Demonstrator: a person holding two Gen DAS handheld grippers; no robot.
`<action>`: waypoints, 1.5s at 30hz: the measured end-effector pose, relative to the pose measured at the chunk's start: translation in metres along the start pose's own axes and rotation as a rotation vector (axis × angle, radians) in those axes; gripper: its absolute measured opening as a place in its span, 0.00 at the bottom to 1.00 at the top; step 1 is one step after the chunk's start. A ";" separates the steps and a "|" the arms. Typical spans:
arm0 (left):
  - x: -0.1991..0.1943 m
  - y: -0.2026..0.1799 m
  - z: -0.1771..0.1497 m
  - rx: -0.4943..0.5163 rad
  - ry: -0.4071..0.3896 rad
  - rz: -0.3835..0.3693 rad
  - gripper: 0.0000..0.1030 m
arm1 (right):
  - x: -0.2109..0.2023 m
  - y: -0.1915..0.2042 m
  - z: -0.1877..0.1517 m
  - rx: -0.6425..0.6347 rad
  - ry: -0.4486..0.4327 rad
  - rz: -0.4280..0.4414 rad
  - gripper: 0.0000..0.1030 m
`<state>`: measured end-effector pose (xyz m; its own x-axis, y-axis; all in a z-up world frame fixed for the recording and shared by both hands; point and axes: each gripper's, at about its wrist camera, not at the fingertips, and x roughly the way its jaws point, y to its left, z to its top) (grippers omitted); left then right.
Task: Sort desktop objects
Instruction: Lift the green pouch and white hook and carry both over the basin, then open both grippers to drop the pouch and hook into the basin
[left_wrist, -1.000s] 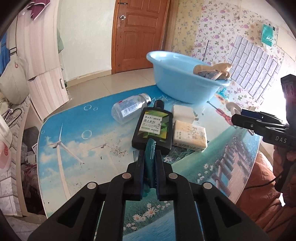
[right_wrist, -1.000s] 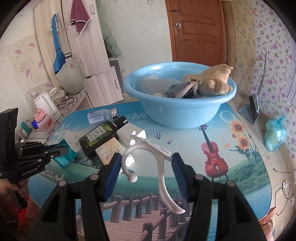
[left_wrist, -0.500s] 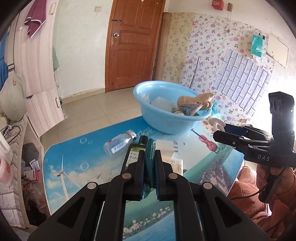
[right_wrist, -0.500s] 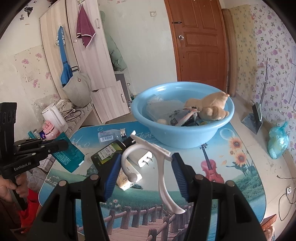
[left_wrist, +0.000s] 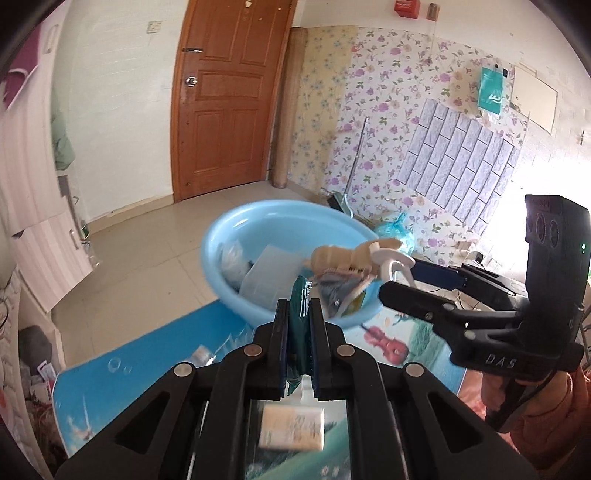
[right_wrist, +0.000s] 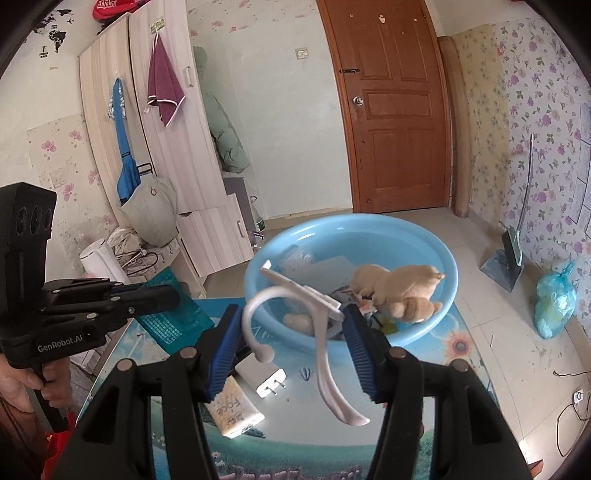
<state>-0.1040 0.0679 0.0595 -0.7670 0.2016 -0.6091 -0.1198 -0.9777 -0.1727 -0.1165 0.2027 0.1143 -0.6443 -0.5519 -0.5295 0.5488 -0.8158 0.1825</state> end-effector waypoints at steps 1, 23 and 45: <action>0.010 -0.003 0.007 0.013 0.004 -0.005 0.07 | 0.003 -0.005 0.003 0.003 -0.002 -0.005 0.53; 0.070 0.011 0.006 0.020 0.055 -0.025 0.74 | 0.066 -0.044 0.033 0.027 0.048 -0.047 0.54; -0.004 0.055 -0.088 -0.135 0.059 0.082 0.96 | 0.025 0.006 -0.006 0.003 0.077 -0.085 0.54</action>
<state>-0.0516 0.0187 -0.0155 -0.7322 0.1283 -0.6689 0.0303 -0.9750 -0.2202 -0.1259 0.1853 0.0971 -0.6452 -0.4662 -0.6053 0.4924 -0.8595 0.1371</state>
